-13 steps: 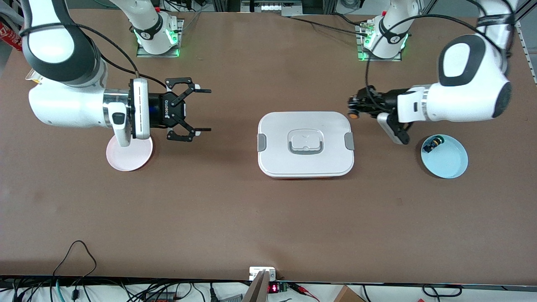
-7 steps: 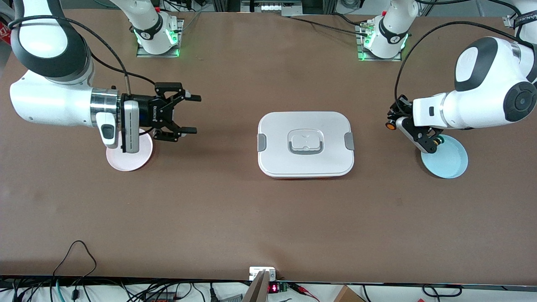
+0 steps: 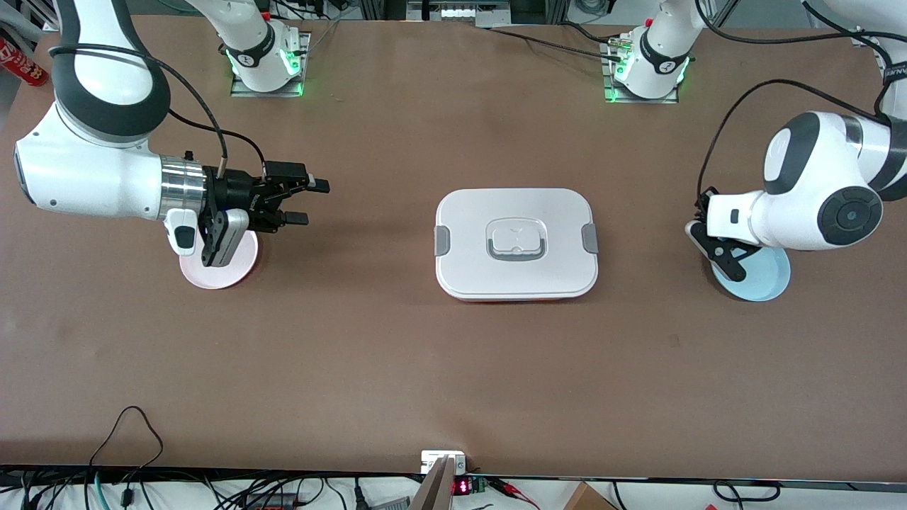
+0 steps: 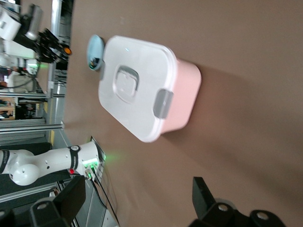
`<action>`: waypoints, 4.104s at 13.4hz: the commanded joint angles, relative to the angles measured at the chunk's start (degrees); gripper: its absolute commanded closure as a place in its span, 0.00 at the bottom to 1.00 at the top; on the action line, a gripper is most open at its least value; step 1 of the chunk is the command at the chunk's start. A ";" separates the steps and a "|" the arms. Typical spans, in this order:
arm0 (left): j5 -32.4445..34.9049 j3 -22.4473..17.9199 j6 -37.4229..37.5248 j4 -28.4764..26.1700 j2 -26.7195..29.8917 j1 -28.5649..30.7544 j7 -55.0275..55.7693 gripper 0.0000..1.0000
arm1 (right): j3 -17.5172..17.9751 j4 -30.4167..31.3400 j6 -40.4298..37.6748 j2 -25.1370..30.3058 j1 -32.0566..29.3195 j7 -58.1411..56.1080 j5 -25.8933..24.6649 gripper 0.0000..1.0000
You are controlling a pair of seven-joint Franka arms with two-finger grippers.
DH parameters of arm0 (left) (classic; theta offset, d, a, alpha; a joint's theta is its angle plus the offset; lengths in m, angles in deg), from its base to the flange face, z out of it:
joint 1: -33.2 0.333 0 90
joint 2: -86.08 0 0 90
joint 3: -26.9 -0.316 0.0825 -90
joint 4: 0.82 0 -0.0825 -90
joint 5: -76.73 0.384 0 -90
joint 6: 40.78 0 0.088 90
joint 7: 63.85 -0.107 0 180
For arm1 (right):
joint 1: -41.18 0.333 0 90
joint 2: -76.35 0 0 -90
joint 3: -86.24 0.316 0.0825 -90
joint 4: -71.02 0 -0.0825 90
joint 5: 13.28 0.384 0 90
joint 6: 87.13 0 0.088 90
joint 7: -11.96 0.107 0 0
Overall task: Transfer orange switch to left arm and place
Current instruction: 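Lower the orange switch onto the light-blue plate with the left gripper, then open the left gripper and lift it off the light-blue plate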
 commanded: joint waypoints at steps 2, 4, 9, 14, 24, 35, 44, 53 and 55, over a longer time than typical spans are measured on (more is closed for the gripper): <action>6.87 0.64 -4.15 0.59 -4.03 3.96 -9.84 0.82 | 0.49 -0.27 -4.72 0.33 0.11 14.56 -12.48 0.00; 11.42 0.64 -10.90 -1.16 -6.58 8.35 -18.62 0.83 | 0.49 -0.01 -7.43 0.24 0.12 18.01 -21.08 0.00; 20.65 0.64 -21.38 -2.57 -11.94 13.03 -30.79 0.83 | 0.14 -0.88 -11.49 2.78 -0.59 20.58 -43.77 0.00; 24.10 0.55 -27.35 -6.96 -13.71 15.93 -31.93 0.82 | 0.32 -3.95 -10.71 6.03 0.64 21.01 -57.77 0.00; 29.71 0.64 -32.73 -7.14 -17.31 18.04 -32.46 0.80 | -9.26 -5.04 -8.53 10.42 0.82 28.92 -48.64 0.00; 28.86 4.32 -24.15 -6.44 -13.63 18.22 -32.38 0.00 | -9.79 -5.10 -8.51 13.60 0.20 23.57 -47.85 0.00; 16.04 17.95 13.12 11.12 -9.93 15.67 -10.26 0.00 | -9.44 -5.28 -9.38 13.86 0.56 22.68 -47.76 0.00; -1.00 9.06 19.93 22.57 -1.77 2.72 29.37 0.00 | -9.35 -6.16 -12.63 13.60 0.82 20.14 -46.62 0.00; -12.49 -8.94 18.35 22.30 0.17 -8.89 38.34 0.00 | -9.35 -6.33 -12.90 13.86 0.82 19.96 -46.71 0.00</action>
